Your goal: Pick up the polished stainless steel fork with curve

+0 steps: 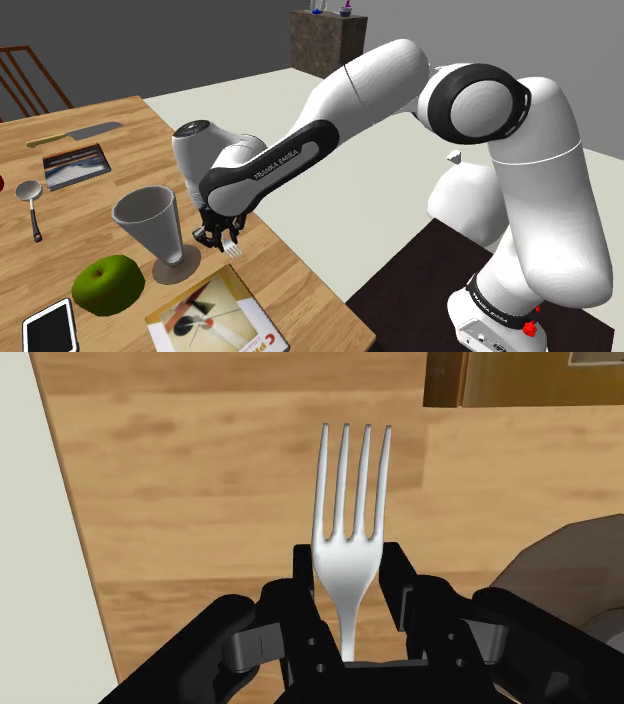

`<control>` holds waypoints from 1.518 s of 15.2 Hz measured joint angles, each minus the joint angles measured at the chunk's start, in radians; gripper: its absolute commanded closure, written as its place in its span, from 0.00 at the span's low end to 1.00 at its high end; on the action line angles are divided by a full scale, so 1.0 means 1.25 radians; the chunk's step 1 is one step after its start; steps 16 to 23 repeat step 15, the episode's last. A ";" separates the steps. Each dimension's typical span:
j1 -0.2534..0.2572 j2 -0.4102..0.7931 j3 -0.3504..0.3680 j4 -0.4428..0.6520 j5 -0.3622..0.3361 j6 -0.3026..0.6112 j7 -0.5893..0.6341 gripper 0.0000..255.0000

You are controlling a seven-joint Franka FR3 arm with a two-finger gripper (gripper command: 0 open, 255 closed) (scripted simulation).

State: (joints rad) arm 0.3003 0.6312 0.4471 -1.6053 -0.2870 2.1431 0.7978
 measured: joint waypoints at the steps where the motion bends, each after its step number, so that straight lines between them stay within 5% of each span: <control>1: -0.001 -0.003 0.001 0.000 0.002 -0.006 -0.001 1.00; 15: -0.012 -0.067 0.022 0.046 0.034 -0.113 -0.020 1.00; 23: -0.012 -0.067 0.022 0.046 0.034 -0.113 -0.020 1.00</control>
